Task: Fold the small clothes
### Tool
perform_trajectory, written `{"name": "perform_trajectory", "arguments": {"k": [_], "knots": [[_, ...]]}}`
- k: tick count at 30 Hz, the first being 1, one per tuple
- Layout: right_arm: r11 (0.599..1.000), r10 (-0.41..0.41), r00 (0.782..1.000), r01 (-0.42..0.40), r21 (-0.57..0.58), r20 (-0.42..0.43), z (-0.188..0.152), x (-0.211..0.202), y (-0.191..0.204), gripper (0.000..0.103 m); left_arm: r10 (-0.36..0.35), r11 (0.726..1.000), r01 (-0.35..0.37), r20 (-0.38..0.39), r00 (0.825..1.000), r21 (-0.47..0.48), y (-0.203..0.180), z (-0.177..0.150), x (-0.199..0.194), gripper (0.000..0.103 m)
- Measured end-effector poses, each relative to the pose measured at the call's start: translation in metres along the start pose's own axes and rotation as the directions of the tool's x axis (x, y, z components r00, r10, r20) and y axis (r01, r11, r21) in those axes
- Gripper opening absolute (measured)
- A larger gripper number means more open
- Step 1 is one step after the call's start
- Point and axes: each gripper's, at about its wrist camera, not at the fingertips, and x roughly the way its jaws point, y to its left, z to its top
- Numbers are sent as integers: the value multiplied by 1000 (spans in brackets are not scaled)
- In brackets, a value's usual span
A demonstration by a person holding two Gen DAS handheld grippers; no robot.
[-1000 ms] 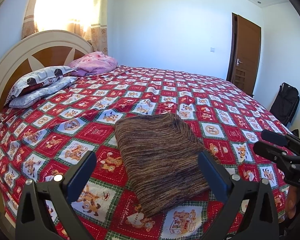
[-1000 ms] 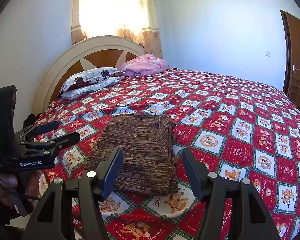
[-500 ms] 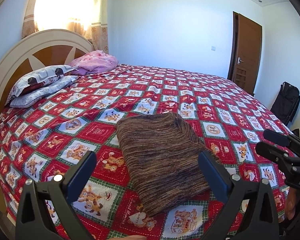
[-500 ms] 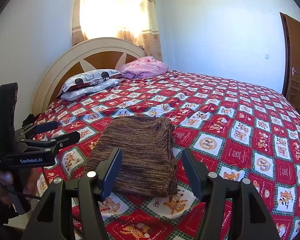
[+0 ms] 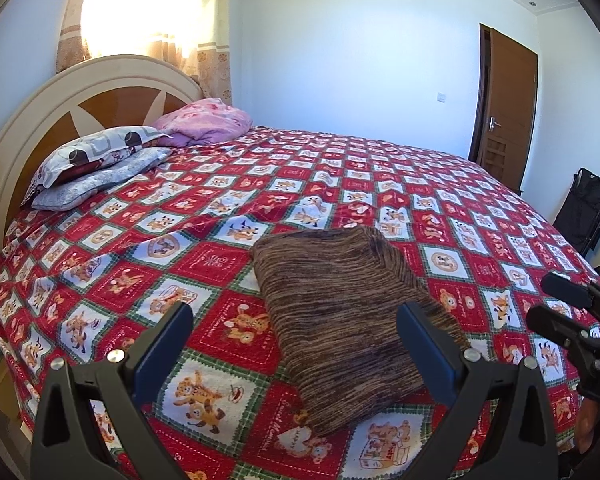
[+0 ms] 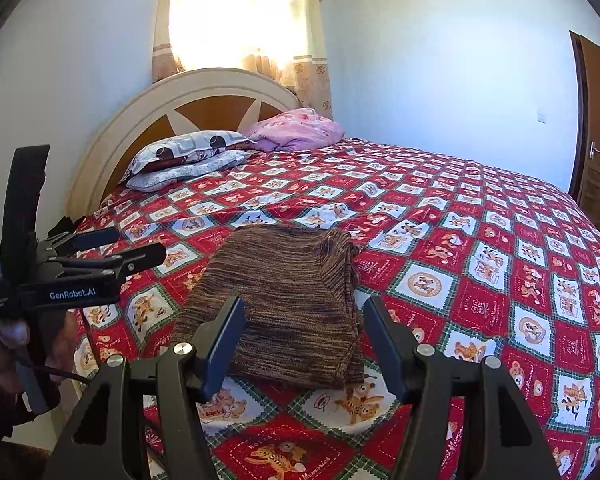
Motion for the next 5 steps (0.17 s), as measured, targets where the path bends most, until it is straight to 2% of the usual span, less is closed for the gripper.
{"name": "perform_trajectory", "arguments": {"k": [5], "knots": [[1000, 3, 1000, -3, -8, -6, -2, 0, 2, 63, 4, 1000, -4, 8, 1000, 5, 2, -1, 1, 103]]}}
